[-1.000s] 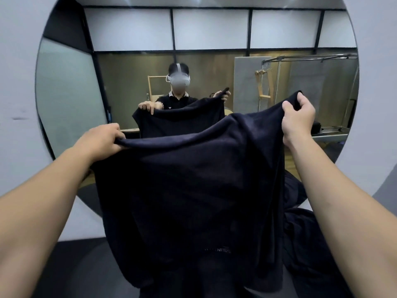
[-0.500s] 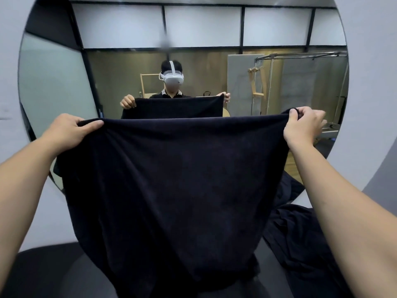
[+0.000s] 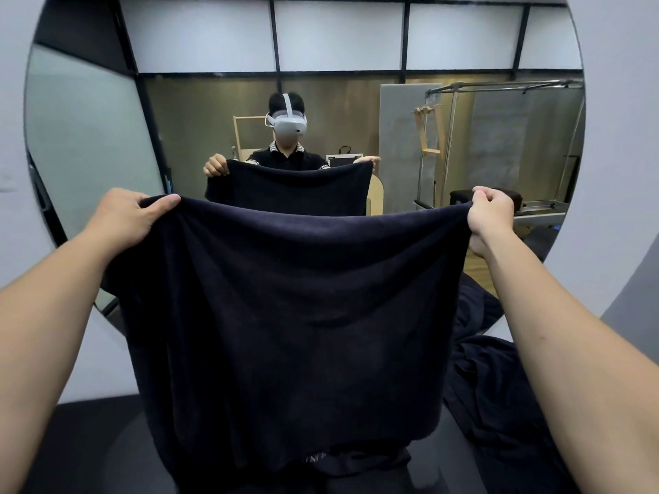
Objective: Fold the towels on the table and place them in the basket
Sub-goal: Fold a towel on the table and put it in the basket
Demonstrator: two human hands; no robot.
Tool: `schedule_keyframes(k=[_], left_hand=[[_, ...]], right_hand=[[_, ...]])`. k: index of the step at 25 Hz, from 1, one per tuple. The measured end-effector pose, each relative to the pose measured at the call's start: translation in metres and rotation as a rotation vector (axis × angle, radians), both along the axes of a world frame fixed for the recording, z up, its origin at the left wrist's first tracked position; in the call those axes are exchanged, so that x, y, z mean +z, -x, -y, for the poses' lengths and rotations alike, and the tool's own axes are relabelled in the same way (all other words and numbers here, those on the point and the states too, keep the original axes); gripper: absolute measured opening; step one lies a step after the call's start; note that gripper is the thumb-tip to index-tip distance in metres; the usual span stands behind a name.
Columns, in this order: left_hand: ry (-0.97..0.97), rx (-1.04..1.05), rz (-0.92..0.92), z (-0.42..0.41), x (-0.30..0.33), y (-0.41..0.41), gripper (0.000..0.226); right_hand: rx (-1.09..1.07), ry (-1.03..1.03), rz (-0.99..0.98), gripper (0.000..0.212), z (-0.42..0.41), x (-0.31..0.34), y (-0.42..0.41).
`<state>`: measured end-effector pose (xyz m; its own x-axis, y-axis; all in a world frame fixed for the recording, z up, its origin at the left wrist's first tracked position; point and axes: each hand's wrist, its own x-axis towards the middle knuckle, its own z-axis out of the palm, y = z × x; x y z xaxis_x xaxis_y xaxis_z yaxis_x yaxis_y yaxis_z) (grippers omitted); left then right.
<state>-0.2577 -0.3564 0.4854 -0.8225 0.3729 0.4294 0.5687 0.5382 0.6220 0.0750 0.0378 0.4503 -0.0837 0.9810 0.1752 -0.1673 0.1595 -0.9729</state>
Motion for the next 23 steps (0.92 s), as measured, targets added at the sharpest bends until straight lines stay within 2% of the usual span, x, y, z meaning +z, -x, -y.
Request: schedule_keyframes(k=[4,5,9,14,16,20,23], left_hand=[[0.058,0.054,-0.053,-0.006,0.000,-0.002,0.062],[0.101,0.074,-0.081,-0.007,0.001,-0.003,0.062],[0.310,0.135,-0.210,-0.010,0.001,0.001,0.066],[0.478,0.130,-0.295,-0.014,-0.007,0.010,0.063],[0.518,0.125,-0.313,-0.016,-0.009,0.012,0.065],[0.624,0.153,-0.260,-0.012,-0.013,0.016,0.072],[0.660,0.169,-0.069,-0.014,-0.024,0.016,0.071]], right_hand=[[0.148,0.085,-0.087,0.047,-0.005,-0.001,-0.005],[0.184,0.042,-0.028,0.048,-0.005,-0.004,-0.006],[0.099,-0.256,0.473,0.048,-0.013,-0.020,-0.006],[-0.054,-0.496,0.754,0.028,-0.024,-0.044,-0.005],[-0.087,-0.547,0.849,0.028,-0.025,-0.050,-0.002],[-0.268,-0.561,1.030,0.029,-0.026,-0.055,-0.007],[-0.130,-0.392,0.965,0.031,-0.026,-0.058,-0.003]])
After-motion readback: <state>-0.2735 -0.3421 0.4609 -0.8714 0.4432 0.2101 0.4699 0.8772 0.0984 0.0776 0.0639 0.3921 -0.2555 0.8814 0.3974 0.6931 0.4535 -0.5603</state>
